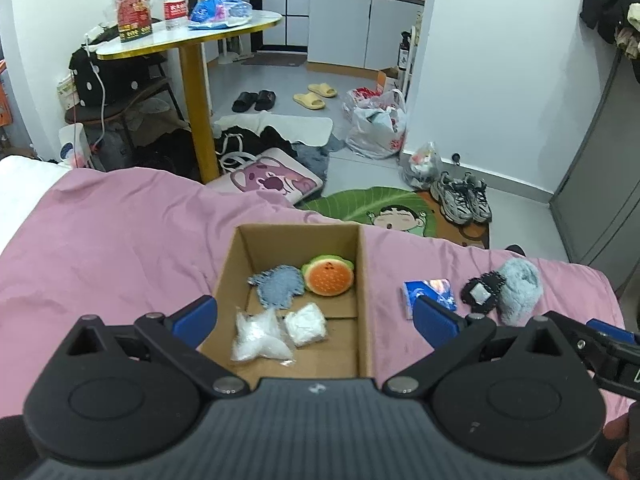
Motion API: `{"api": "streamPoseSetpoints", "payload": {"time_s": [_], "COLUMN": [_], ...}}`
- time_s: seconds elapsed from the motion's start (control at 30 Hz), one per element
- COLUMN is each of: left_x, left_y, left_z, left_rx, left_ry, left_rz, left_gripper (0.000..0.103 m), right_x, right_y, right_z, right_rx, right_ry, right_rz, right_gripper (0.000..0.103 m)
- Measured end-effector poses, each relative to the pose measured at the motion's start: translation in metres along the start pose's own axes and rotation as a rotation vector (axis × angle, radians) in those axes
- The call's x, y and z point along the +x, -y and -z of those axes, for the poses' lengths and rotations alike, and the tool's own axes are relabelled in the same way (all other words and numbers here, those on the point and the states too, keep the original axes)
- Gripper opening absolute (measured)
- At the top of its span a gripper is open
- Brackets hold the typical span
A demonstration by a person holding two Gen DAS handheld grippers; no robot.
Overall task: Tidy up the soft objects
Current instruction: 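Move both grippers away from the box toward the grey fluffy plush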
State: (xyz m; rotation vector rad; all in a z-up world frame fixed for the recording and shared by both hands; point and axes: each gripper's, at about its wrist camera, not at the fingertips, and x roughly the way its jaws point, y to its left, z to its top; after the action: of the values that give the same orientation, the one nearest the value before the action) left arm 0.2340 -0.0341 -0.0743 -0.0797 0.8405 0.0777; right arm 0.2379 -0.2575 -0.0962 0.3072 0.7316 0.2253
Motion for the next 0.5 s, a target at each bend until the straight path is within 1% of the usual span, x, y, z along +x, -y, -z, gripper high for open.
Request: {"api": "streamPoseSetpoints", "payload": {"time_s": [0.3,0.5], "left_x": [0.005,0.013], "left_y": [0.042,0.068], "left_z": [-0.002,-0.004], "left_rx": [0.045,0.082], "left_ry": [-0.015,-0.018], "left_rz": [0.045,0.047], "left_gripper": [0.103,0.103], "right_x": [-0.005,-0.005], "right_y": [0.040,0.062], "right_z": [-0.001,0.000], "right_rx": [0.082,0.121], "right_ry": [0.019,0.019], "right_rz": [0.020,0.033], "right_gripper": [0.103,0.101]}}
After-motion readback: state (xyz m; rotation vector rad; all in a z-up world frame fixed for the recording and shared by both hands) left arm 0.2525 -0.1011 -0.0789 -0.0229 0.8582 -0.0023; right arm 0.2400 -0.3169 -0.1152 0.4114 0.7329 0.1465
